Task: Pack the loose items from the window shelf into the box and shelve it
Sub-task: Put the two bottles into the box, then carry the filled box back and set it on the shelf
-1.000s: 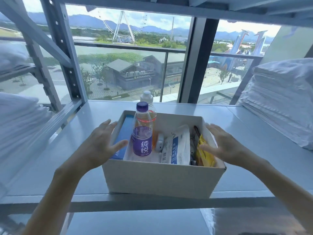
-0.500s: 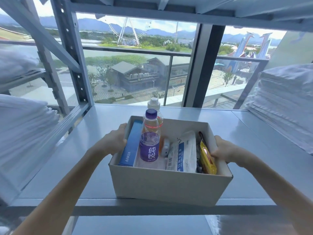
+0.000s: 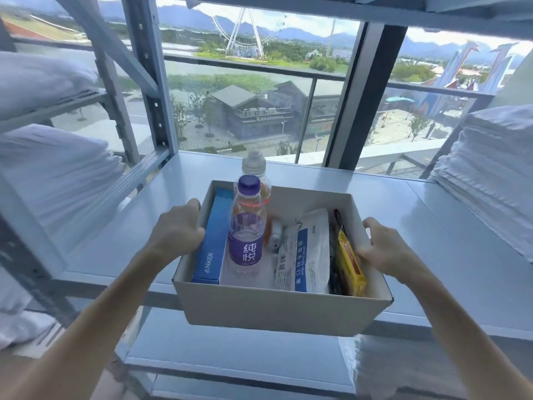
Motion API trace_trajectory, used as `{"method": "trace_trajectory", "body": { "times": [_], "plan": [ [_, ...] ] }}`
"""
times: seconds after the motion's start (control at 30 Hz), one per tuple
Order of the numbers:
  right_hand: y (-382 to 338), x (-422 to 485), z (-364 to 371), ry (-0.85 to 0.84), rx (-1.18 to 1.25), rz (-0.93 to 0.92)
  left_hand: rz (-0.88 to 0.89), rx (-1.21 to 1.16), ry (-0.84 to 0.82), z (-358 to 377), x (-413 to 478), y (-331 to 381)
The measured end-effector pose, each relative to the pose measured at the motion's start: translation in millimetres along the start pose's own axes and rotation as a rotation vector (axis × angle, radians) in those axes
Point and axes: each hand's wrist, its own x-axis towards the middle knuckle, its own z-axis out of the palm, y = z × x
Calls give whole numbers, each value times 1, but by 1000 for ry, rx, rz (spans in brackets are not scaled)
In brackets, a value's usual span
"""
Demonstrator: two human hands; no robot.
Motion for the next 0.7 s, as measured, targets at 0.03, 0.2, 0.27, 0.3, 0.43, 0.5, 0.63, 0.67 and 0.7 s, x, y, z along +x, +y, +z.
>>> {"method": "trace_trajectory", "body": {
  "times": [0.03,0.2,0.27,0.3,0.43,0.5,0.63,0.67,0.7],
  "plan": [
    [2,-5,0,0,-4,-38,-19,5,26,-4,-15,-2],
    [6,-36,2,-8,13,-232,-225,52,151,-12,-105,-13],
    [4,-49,8,-25,4,-311,-318,55,192,-13,-140,-17],
    [2,-55,12,-42,-6,-354,-358,44,217,-14,-159,-18],
    [-11,-78,33,-120,-39,-505,-516,-29,318,-8,-241,-29],
    [-18,-95,45,-155,-60,-588,-611,-69,359,2,-288,-33],
    [-32,-128,71,-265,-86,-746,-781,-65,429,22,-378,-33],
    [-35,-135,81,-297,-108,-782,-819,-52,444,26,-398,-32],
    [-39,-142,91,-325,-135,-826,-863,-36,450,28,-419,-32]
  ]
}}
